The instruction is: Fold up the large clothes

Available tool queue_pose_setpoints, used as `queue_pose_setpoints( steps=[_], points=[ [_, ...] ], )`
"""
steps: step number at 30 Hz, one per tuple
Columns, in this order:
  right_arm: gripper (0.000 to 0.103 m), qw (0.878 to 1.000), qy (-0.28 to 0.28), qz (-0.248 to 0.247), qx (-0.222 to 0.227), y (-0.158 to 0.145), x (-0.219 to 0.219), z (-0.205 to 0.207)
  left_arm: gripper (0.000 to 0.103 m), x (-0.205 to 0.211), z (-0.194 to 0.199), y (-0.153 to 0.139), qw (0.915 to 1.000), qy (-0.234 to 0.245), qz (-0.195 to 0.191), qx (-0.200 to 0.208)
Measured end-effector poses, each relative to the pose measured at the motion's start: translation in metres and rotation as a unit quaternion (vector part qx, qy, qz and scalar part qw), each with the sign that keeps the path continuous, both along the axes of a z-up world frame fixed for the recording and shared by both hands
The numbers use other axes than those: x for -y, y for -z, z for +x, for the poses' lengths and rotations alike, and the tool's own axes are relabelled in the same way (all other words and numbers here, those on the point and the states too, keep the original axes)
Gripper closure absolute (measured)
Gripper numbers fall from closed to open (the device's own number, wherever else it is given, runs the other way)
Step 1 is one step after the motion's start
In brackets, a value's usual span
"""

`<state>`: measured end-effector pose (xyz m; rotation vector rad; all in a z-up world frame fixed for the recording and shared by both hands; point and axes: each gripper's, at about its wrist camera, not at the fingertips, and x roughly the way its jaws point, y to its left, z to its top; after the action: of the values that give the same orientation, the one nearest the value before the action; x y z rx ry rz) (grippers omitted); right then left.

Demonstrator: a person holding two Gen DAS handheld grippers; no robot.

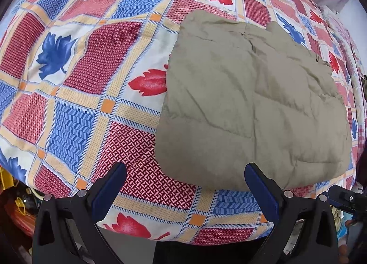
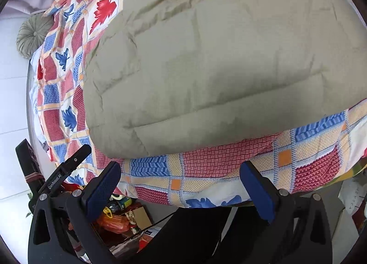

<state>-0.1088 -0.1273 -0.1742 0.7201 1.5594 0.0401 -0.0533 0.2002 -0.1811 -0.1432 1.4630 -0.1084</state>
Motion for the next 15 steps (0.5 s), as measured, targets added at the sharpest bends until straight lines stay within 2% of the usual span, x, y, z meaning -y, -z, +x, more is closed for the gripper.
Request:
queue_pose_setpoints(
  steps=[8, 15],
  points=[
    [0.0, 1.0, 0.001, 0.017, -0.003, 0.016, -0.007, -0.001, 0.0, -0.015, 0.011, 0.017, 0.9981, -0.016, -0.059, -0.01],
    [0.0, 0.996, 0.034, 0.082, 0.007, 0.04, -0.01, 0.006, 0.0, -0.028, 0.035, 0.031, 0.9948, -0.025, -0.099, -0.007]
  ],
)
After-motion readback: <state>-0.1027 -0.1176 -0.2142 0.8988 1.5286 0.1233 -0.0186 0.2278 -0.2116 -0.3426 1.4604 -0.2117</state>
